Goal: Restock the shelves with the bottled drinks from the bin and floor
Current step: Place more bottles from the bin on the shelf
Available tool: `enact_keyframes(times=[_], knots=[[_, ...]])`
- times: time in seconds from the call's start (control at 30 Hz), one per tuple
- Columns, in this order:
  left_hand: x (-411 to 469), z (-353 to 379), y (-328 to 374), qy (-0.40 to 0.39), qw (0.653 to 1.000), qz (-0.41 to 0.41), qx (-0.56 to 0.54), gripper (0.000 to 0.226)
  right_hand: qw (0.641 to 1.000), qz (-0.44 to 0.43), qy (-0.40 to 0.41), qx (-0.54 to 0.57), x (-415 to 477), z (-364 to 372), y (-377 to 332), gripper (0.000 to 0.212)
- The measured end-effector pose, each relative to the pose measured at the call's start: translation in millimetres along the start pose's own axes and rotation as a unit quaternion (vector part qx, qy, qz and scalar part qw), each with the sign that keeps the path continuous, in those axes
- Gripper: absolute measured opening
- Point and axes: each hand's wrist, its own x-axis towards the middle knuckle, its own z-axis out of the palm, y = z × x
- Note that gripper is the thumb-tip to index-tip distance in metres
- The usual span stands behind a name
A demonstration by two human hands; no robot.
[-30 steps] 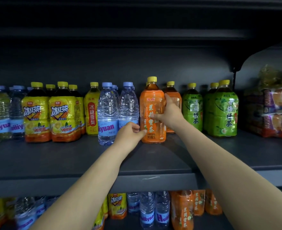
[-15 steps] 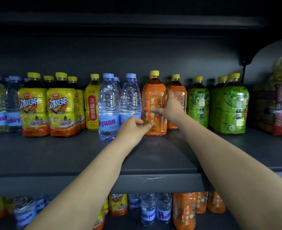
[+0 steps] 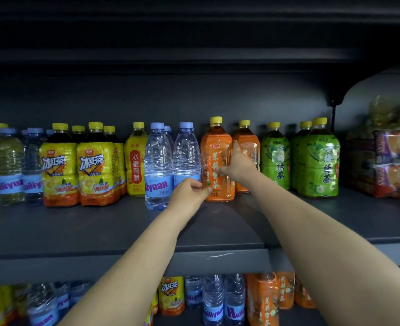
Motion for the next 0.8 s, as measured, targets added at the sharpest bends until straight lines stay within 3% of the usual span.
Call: enact_keyframes(times=[0.27, 0.47, 0.8], knots=[[-26, -25, 12, 0.020, 0.998, 0.007, 0.061, 0.027, 0.994, 0.009, -0.095, -0.047, -41, -26, -15, 0.064], [-53, -60, 14, 0.038, 0.991, 0.015, 0.130, 0.024, 0.988, -0.029, -0.124, -0.083, -79, -38, -28, 0.072], [-138, -118, 15, 0.089, 0.969, -0.019, 0.229, 0.022, 0.974, -0.089, -0.195, -0.073, -144, -40, -40, 0.055]])
